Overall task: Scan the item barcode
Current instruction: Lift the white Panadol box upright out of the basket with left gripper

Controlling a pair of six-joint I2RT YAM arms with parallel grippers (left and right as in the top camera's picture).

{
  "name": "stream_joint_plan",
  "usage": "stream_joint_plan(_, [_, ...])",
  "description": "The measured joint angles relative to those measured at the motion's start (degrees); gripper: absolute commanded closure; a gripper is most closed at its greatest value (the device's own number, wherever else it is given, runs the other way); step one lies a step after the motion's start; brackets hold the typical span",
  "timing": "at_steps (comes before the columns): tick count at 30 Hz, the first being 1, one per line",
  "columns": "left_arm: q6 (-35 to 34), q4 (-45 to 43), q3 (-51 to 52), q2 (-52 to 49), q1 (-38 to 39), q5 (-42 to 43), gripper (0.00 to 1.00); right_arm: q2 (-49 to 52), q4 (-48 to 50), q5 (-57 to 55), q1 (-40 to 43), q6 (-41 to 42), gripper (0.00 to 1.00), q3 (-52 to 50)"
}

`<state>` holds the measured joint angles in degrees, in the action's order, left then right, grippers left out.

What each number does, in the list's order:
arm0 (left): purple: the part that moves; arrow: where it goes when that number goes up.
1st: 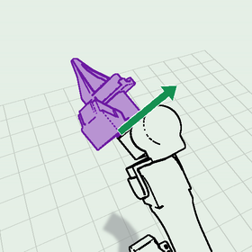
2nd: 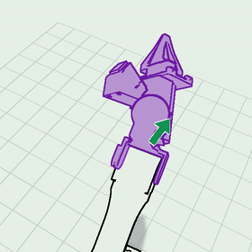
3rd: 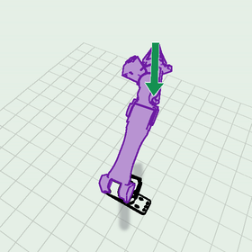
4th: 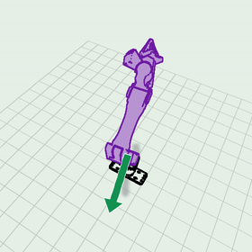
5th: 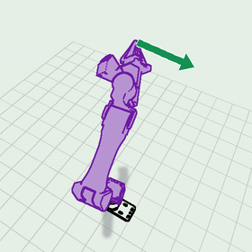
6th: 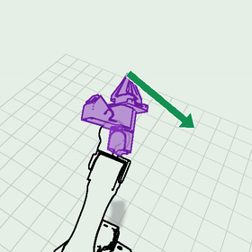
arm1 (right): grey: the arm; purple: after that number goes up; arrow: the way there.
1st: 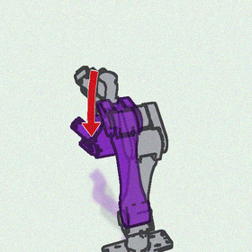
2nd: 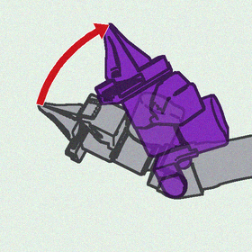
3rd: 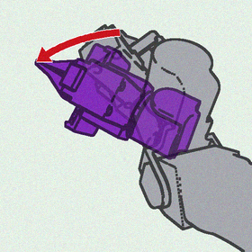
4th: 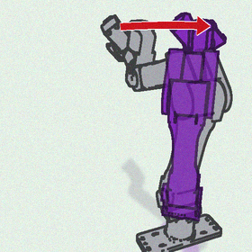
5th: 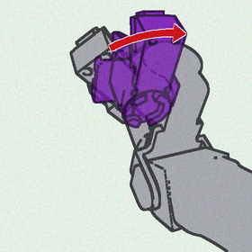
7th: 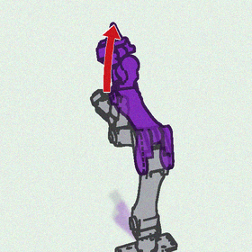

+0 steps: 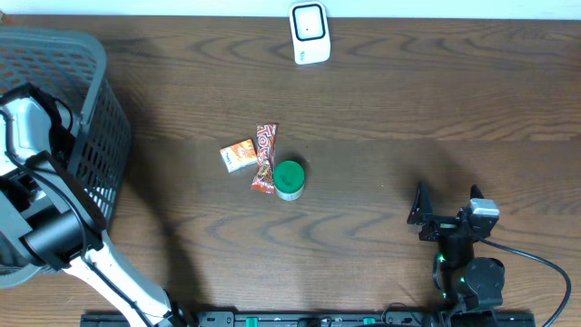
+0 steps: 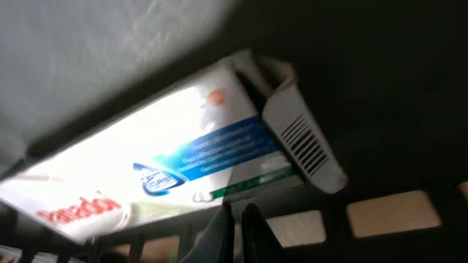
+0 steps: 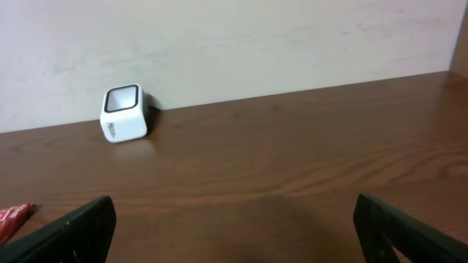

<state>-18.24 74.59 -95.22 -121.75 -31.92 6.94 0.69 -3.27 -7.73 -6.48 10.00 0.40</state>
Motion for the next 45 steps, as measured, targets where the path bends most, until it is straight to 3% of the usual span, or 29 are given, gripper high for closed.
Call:
stream_joint_plan(20, [0.0, -3.8, 1.0, 0.0, 0.1, -0.7, 0.92, 0.0, 0.0, 0.0, 0.0, 0.0, 0.01, 0.0])
stream_joint_plan(34, [-4.5, -4.5, 1.0, 0.0, 0.2, -18.9, 0.92, 0.0, 0.0, 0.0, 0.0, 0.0, 0.01, 0.0])
stream_joint_plan(35, [-4.7, -4.5, 1.0, 0.0, 0.2, -19.6, 0.89, 0.0, 0.0, 0.0, 0.0, 0.0, 0.01, 0.0])
stream_joint_plan(37, [-5.4, -4.5, 1.0, 0.0, 0.2, -20.5, 0.36, 0.0, 0.0, 0.0, 0.0, 0.0, 0.01, 0.0])
stream_joint_plan(38, [-5.7, -4.5, 1.0, 0.0, 0.2, -20.7, 0.2, 0.0, 0.0, 0.0, 0.0, 0.0, 0.01, 0.0])
stream_joint_plan(45, [-6.2, -4.3, 1.0, 0.0, 0.2, -19.2, 0.18, 0.0, 0.0, 0.0, 0.0, 0.0, 0.01, 0.0])
